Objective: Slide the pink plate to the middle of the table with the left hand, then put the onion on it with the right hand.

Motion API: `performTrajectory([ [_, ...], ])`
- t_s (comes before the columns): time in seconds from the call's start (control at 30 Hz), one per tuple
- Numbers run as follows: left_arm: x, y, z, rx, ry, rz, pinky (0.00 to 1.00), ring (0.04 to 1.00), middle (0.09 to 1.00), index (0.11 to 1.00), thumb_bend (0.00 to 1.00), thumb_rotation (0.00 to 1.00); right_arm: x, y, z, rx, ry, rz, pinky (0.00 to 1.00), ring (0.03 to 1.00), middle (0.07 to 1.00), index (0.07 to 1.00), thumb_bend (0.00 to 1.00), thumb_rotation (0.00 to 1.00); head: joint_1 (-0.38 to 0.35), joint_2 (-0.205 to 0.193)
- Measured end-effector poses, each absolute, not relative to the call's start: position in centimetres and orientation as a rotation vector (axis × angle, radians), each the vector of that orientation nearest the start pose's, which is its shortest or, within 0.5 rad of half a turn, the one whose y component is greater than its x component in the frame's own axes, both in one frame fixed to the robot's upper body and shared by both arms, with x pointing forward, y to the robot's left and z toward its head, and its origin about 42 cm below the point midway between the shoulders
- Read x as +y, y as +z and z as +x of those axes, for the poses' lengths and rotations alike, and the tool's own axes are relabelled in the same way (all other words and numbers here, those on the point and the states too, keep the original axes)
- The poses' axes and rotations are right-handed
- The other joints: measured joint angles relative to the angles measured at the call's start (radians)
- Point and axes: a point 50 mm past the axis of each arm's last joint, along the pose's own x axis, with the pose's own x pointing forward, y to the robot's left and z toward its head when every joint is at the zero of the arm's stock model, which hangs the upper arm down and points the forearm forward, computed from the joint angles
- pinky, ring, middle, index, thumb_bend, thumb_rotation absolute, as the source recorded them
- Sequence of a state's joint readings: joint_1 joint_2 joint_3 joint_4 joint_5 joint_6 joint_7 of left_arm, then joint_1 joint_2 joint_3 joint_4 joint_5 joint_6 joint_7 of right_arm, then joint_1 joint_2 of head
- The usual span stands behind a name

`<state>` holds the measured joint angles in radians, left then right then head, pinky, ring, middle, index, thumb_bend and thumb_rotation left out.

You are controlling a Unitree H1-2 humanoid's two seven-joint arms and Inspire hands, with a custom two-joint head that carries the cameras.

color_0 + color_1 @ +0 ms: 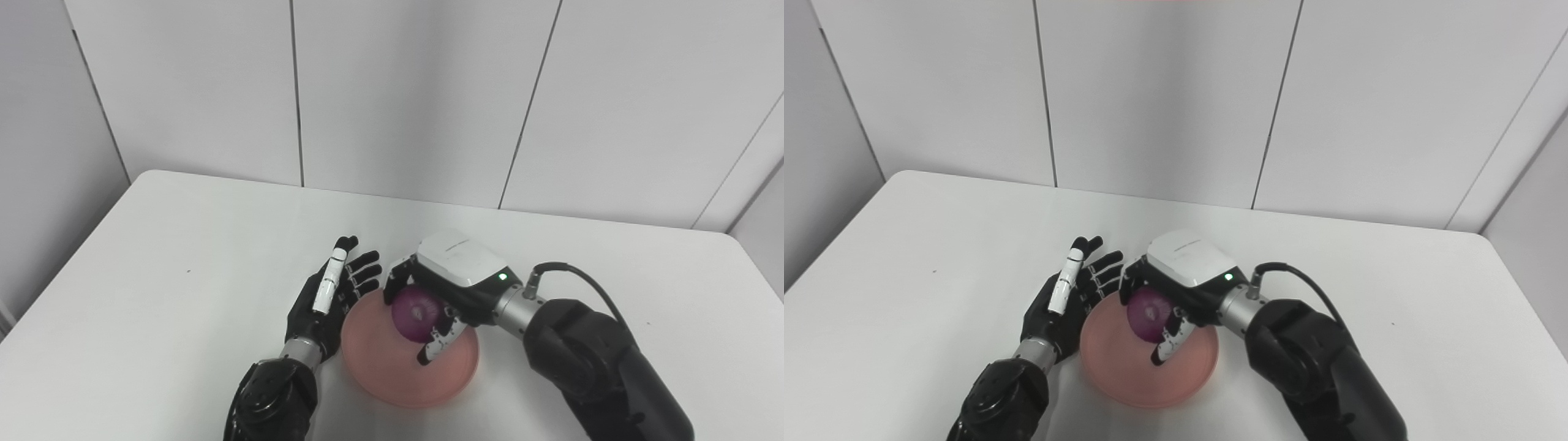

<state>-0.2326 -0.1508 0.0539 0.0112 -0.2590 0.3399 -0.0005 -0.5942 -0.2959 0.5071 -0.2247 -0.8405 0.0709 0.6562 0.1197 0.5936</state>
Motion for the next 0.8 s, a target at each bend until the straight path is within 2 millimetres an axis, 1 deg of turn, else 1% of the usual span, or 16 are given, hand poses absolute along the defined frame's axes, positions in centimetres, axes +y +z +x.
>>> performTrajectory([
  [0.07,14.5,14.3,35.1,0.132,-0.12,-0.4,0.81,0.802,0.804,0.899,0.61,0.78,-10.4,27.6,36.9,-0.486,0.766,-1.423,0.34,0.411,0.482,0.515,0.52,0.0,-0.005,0.0],
  [0.17,14.5,14.3,35.1,0.132,-0.118,-0.401,0.79,0.794,0.8,0.897,0.62,0.78,-9.6,27.4,37.4,-0.475,0.765,-1.431,0.42,0.434,0.474,0.509,0.52,0.0,-0.012,0.003],
  [0.2,14.5,14.3,35.1,0.132,-0.118,-0.402,0.79,0.794,0.799,0.897,0.62,0.78,-9.4,27.2,37.6,-0.464,0.768,-1.431,0.43,0.434,0.474,0.509,0.52,0.0,-0.012,0.003],
  [0.23,14.6,14.3,35.1,0.132,-0.119,-0.402,0.79,0.792,0.796,0.896,0.62,0.78,-9.3,26.9,37.8,-0.452,0.771,-1.431,0.42,0.433,0.475,0.509,0.52,0.0,-0.017,0.005],
  [0.33,14.6,14.3,35.1,0.13,-0.123,-0.402,0.78,0.788,0.786,0.892,0.62,0.79,-9.2,26.3,38.1,-0.424,0.783,-1.434,0.35,0.413,0.495,0.514,0.52,0.0,-0.018,0.005],
  [0.4,14.7,14.3,35.0,0.129,-0.119,-0.404,0.77,0.784,0.779,0.889,0.62,0.78,-9.0,26.0,38.3,-0.412,0.788,-1.431,0.32,0.405,0.502,0.516,0.52,0.0,-0.02,0.006],
  [0.5,14.8,14.3,35.0,0.129,-0.118,-0.405,0.78,0.785,0.781,0.896,0.62,0.79,-9.1,25.1,38.6,-0.378,0.801,-1.431,0.33,0.411,0.51,0.508,0.52,0.0,-0.023,0.008],
  [0.57,14.9,14.3,34.9,0.127,-0.119,-0.404,0.77,0.781,0.779,0.895,0.61,0.8,-9.2,24.8,38.6,-0.366,0.804,-1.43,0.37,0.427,0.522,0.494,0.52,0.0,-0.028,0.009],
  [0.8,15.1,14.3,34.6,0.125,-0.114,-0.405,0.79,0.788,0.788,0.901,0.6,0.81,-9.2,24.6,38.6,-0.358,0.802,-1.451,0.36,0.44,0.512,0.478,0.52,0.0,-0.034,0.012],
])
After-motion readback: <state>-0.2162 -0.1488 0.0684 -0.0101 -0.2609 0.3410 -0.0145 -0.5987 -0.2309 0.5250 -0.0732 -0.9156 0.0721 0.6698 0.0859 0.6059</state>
